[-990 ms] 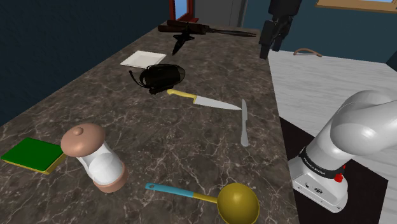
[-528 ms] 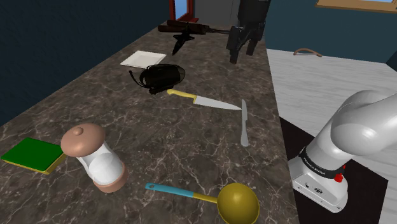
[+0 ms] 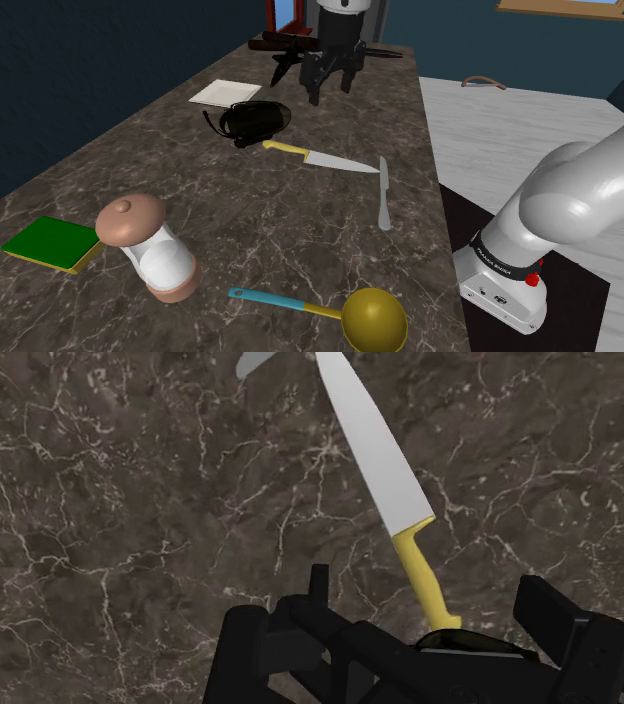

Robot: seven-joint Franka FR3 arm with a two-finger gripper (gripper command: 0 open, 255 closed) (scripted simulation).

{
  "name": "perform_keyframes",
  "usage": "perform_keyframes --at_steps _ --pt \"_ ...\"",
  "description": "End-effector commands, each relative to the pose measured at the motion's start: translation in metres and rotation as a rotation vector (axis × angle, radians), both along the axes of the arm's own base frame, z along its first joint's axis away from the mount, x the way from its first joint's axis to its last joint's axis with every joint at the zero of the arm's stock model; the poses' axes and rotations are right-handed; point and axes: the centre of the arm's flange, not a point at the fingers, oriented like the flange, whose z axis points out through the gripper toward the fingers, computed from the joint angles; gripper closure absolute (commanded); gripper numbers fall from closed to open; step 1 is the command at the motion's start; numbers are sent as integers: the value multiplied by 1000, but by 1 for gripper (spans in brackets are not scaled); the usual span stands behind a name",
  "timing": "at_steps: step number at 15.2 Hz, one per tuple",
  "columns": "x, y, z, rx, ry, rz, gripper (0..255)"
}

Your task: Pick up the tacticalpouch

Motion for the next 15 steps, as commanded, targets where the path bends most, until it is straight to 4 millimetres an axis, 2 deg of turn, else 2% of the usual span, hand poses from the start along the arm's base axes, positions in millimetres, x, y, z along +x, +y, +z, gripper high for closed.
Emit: perform_keyframes --at_steps 1,15 --pt "16 21 -4 -1 -18 -15 0" --pt "136 149 -25 -23 -137 -106 0"
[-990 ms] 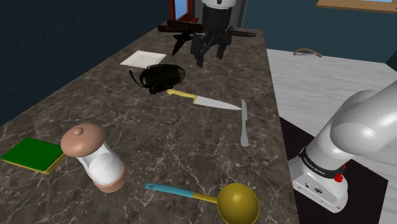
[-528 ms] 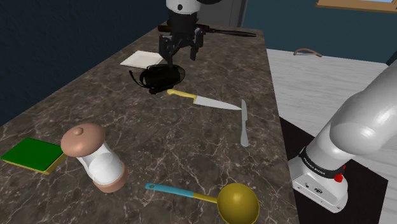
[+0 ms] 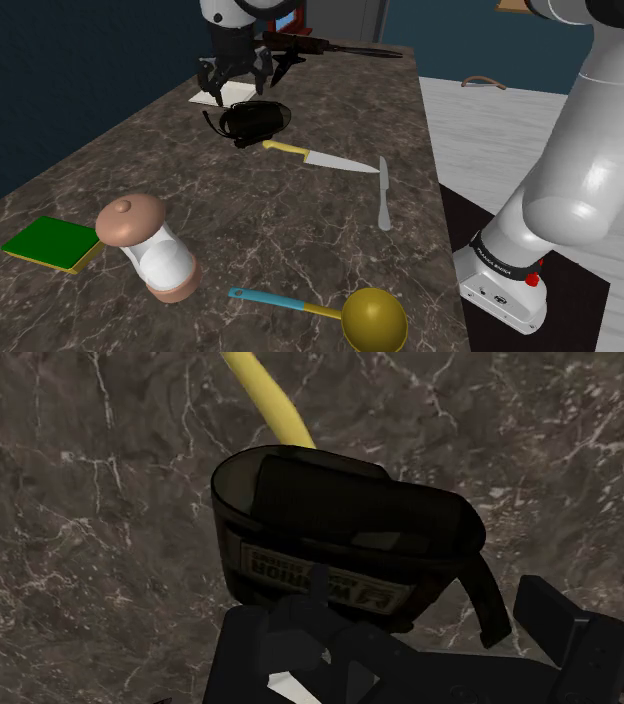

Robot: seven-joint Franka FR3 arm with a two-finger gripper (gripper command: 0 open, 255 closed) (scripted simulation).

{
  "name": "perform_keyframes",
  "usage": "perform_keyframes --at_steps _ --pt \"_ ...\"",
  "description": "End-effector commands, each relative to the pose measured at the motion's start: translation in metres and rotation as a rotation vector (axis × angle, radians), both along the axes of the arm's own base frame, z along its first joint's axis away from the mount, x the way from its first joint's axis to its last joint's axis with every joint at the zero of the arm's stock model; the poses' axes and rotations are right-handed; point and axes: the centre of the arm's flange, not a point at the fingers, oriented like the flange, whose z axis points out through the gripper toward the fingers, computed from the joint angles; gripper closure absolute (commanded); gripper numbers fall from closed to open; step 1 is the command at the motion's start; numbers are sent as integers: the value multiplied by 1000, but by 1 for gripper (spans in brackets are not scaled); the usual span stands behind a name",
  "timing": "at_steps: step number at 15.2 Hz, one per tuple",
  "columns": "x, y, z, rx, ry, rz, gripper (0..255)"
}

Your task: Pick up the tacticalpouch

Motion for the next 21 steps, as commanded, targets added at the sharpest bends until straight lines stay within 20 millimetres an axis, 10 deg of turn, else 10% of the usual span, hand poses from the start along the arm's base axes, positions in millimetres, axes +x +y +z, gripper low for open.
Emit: perform_keyframes --at_steps 1,7,16,17,21 --pt "19 17 -4 -4 -18 -16 0" --pt "71 64 -9 -13 -66 -52 0" --pt "71 64 -49 -13 -66 -52 0" --pt "71 64 -49 -13 -66 -52 255" --pt "71 64 -49 -13 -66 -52 255"
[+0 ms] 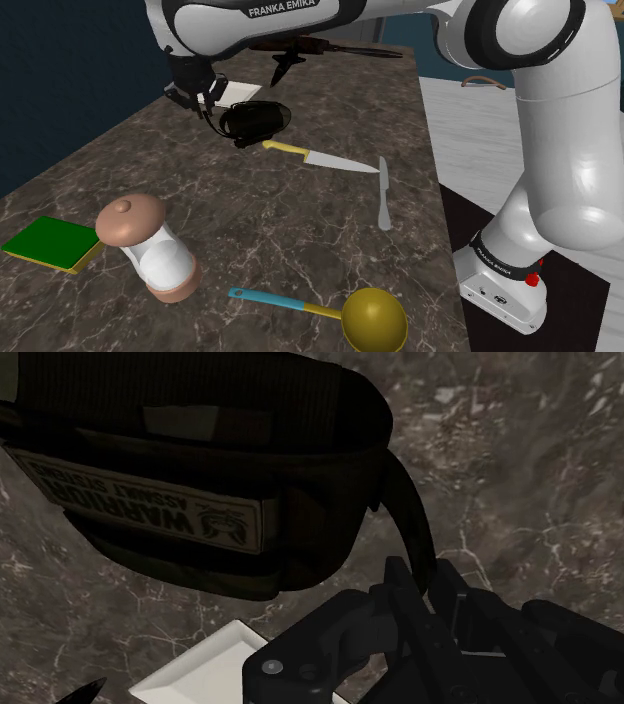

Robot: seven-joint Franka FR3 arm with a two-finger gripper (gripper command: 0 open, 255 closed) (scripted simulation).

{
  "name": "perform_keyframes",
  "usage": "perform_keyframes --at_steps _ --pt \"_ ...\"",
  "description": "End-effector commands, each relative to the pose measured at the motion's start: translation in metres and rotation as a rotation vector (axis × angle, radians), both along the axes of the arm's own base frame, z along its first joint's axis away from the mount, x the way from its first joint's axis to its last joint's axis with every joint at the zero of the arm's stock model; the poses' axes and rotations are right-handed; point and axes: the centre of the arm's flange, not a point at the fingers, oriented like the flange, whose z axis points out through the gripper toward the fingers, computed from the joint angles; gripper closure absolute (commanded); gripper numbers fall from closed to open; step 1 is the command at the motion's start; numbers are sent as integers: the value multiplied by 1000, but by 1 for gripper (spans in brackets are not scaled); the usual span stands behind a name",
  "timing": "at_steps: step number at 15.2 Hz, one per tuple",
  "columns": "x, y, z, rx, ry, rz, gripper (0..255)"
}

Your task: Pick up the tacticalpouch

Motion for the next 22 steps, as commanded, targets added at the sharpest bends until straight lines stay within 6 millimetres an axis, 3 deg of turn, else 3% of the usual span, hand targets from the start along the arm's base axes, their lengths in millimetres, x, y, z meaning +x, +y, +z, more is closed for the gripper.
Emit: perform_keyframes --at_steps 1,5,20,22 --pt "0 0 0 0 0 0 255" --pt "0 0 0 0 0 0 255" --pt "0 0 79 0 0 0 255" --pt "0 0 80 0 0 0 255"
